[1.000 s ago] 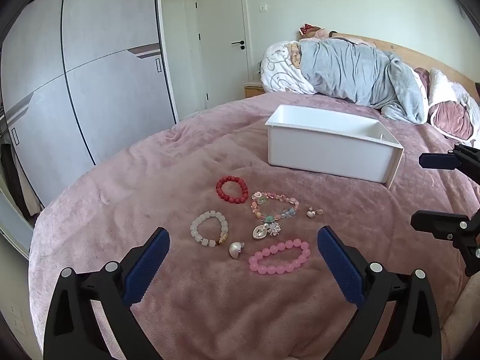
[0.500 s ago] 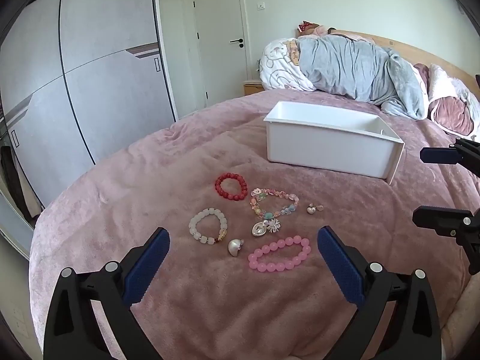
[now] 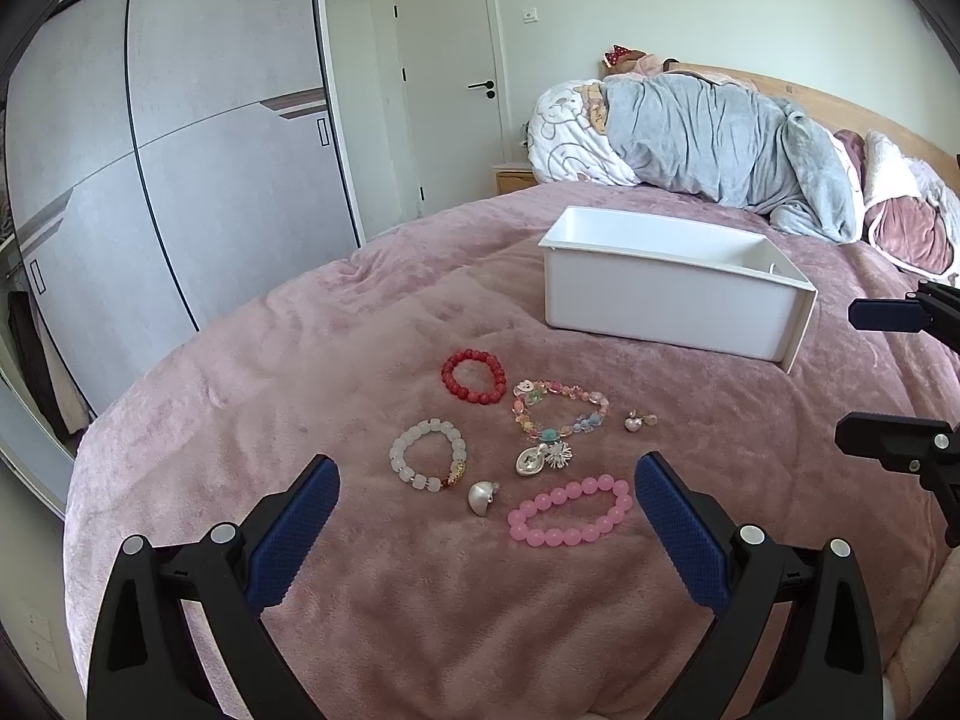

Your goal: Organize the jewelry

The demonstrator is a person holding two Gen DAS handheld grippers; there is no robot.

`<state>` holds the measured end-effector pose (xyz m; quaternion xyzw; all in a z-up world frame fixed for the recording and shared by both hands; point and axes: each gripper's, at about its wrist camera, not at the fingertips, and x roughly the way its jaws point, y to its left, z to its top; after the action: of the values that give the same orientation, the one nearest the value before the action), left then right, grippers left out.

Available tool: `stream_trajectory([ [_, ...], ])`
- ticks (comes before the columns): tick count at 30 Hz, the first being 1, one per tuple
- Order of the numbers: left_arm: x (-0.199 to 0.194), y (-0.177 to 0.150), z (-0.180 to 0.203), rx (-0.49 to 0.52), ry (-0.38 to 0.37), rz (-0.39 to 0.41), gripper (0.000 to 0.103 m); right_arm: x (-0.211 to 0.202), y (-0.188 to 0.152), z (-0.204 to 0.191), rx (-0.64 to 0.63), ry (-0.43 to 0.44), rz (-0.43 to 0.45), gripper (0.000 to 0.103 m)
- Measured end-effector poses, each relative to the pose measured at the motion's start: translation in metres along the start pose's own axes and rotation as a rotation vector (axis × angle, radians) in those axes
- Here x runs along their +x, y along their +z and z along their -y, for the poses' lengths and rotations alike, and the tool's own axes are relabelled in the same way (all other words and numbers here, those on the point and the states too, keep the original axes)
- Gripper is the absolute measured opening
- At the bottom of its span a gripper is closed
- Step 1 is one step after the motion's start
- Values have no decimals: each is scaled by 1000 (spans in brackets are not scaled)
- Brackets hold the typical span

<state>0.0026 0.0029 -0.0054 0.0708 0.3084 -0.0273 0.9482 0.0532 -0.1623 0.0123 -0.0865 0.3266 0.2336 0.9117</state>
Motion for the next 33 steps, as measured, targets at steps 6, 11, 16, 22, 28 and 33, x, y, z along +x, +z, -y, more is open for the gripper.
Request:
stream_trajectory([
  [6,0,0,-4,-33,-19,-8,100,1,0,-1,-3,1,-2,98],
  [11,-2,0,-5,-33,-24,0,100,1,0,-1,-1,3,0,98],
  [16,-2,1,-2,-36,-29,-4,100,0,0,-1,0,3,-1,98],
  [22,-8,2,0,-31,-39,10,100,1,0,-1,-1,1,-1,98],
  [28,-7,2,0,-32,-40,12,100,1,0,-2,-2,1,-1,98],
  [33,-7,3,-1,-34,-44,15,100,0,0,-2,-1,0,0,98],
])
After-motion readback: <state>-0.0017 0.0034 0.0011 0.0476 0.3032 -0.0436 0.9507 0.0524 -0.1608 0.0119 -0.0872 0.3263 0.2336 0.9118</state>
